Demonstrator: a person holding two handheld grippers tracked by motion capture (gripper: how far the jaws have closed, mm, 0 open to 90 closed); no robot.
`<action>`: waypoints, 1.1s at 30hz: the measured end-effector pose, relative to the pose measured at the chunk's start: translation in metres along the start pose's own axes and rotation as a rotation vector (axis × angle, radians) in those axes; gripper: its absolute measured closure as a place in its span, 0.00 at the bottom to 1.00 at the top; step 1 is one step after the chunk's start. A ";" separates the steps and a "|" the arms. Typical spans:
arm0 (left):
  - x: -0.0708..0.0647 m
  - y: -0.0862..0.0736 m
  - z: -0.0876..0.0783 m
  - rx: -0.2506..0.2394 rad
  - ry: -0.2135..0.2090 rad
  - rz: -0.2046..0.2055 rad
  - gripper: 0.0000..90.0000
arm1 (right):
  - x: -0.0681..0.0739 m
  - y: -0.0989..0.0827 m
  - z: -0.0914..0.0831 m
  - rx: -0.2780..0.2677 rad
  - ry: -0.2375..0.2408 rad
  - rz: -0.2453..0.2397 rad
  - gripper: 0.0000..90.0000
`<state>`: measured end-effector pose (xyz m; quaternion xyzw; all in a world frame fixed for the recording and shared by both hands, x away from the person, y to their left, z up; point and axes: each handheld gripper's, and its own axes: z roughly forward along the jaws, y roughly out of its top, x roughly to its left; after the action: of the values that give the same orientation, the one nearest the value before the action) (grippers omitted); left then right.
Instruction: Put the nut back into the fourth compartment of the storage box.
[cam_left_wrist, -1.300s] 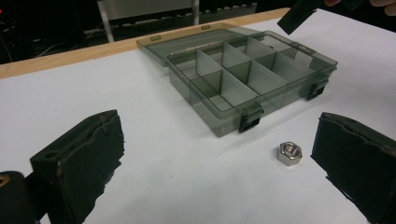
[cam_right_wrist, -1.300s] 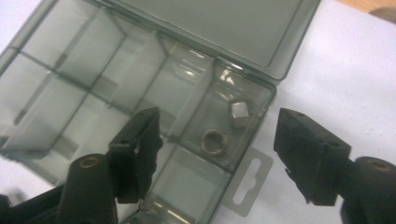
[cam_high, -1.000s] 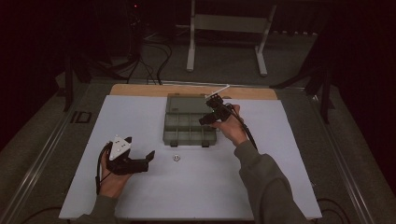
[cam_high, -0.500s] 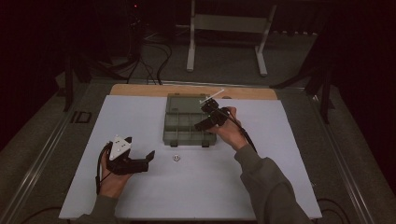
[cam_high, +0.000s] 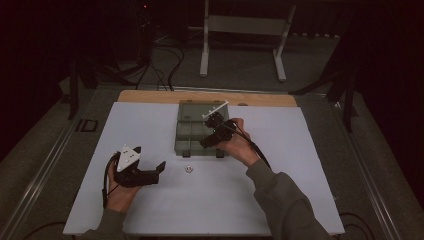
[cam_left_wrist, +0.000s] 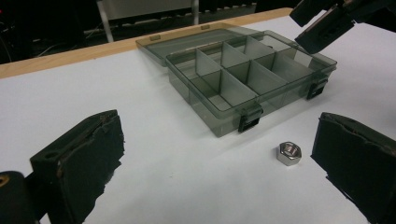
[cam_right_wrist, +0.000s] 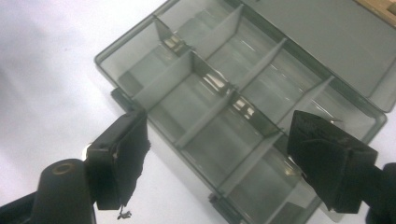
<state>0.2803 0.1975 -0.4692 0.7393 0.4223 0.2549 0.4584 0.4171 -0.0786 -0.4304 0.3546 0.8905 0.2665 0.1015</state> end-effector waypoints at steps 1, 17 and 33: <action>0.000 0.000 0.000 0.000 0.000 0.000 0.03 | 0.002 0.000 0.000 -0.001 0.002 -0.005 0.23; 0.000 0.000 0.000 -0.001 0.000 0.002 0.03 | 0.026 0.001 0.006 0.009 0.043 -0.081 0.24; 0.000 0.000 0.000 0.000 0.001 0.002 0.03 | 0.047 -0.004 0.013 0.033 0.073 -0.143 0.25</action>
<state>0.2801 0.1972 -0.4689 0.7396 0.4217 0.2556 0.4581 0.3850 -0.0433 -0.4437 0.2819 0.9209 0.2565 0.0820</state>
